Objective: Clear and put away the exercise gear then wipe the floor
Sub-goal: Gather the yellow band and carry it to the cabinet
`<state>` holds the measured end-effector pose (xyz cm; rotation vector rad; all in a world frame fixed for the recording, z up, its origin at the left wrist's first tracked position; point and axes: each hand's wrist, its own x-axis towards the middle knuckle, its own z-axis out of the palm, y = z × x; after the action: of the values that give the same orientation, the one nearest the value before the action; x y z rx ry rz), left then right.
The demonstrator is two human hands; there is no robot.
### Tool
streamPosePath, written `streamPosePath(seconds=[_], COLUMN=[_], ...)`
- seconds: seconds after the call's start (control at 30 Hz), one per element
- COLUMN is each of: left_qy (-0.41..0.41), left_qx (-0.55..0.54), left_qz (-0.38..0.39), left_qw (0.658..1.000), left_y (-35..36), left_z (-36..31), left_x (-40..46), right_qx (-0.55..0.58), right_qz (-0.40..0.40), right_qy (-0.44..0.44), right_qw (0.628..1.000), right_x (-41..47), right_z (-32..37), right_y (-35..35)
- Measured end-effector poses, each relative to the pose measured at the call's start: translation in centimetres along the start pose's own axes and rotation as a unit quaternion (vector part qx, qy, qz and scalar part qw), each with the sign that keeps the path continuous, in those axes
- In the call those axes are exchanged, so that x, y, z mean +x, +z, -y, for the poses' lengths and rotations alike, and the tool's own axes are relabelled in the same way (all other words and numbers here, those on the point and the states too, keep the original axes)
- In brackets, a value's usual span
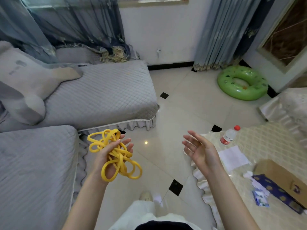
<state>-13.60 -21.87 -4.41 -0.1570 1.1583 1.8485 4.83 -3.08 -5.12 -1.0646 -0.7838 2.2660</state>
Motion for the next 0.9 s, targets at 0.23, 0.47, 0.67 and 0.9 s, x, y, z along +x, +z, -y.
streamPosePath(seconds=[0.23,0.47,0.67,0.9], left_qy=[-0.035,-0.060,-0.096,-0.102], left_qx=[0.027,0.044,0.051,0.077], left_qz=[0.019,0.031,0.040,0.102], left_qw=[0.999,0.997,0.993,0.987], left_y=[5.5,11.4,19.0,31.7], left_z=[-5.3,-6.7,-7.0,-7.6], left_x=[10.7,21.3,31.1,42.0], right_qx=[0.025,0.043,0.061,0.084], right_qz=[-0.036,-0.069,-0.083,-0.098], right_qy=[-0.016,-0.043,-0.044,-0.052], right_qw=[0.999,0.996,0.994,0.990], right_x=[8.1,17.0,26.0,35.0], right_z=[3.8,9.3,15.7,24.9], right_y=[3.6,3.8,3.0,1.3])
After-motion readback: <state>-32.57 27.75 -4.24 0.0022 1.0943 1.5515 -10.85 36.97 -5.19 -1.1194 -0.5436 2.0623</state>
